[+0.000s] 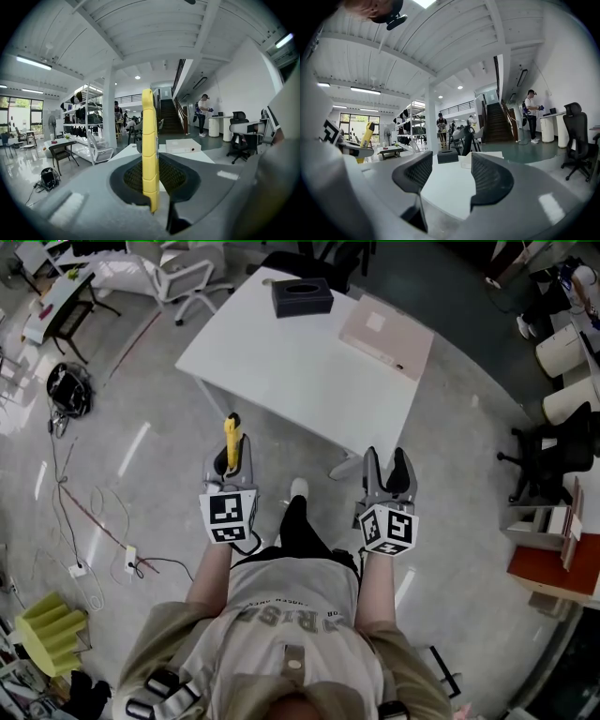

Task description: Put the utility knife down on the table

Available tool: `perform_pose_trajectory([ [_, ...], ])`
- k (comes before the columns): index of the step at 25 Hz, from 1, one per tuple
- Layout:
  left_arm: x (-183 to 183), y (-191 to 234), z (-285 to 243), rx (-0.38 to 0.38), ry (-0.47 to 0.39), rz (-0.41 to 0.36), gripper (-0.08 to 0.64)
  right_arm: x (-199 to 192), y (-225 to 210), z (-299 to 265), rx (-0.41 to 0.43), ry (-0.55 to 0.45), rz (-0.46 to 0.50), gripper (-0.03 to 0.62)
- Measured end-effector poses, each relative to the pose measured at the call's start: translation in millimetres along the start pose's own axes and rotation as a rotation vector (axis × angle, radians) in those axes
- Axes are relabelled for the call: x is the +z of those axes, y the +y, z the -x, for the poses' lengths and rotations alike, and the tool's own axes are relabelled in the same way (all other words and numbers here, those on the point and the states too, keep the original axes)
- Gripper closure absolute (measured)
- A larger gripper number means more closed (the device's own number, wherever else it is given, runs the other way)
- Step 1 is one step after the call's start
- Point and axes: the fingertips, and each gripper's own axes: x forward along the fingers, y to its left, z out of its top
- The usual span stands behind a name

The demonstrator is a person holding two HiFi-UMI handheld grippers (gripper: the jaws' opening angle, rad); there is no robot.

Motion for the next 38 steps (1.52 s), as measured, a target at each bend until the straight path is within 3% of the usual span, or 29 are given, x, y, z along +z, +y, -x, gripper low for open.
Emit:
perform_pose_trajectory([
  [20,49,5,-149,0.000,-0.008,-0.043,0.523,14,-48,-146,0.029,0.018,-0.029,0.350],
  [31,62,-1,-216,-0.002,0.005,-0.063,0.522,2,-69,-194,0.078,0.061,-0.038,0.350],
  [38,48,-4,-231,-0.007,0.042,-0.052,0.522,-9,-71,-205,0.106,0.100,-0.030,0.350],
])
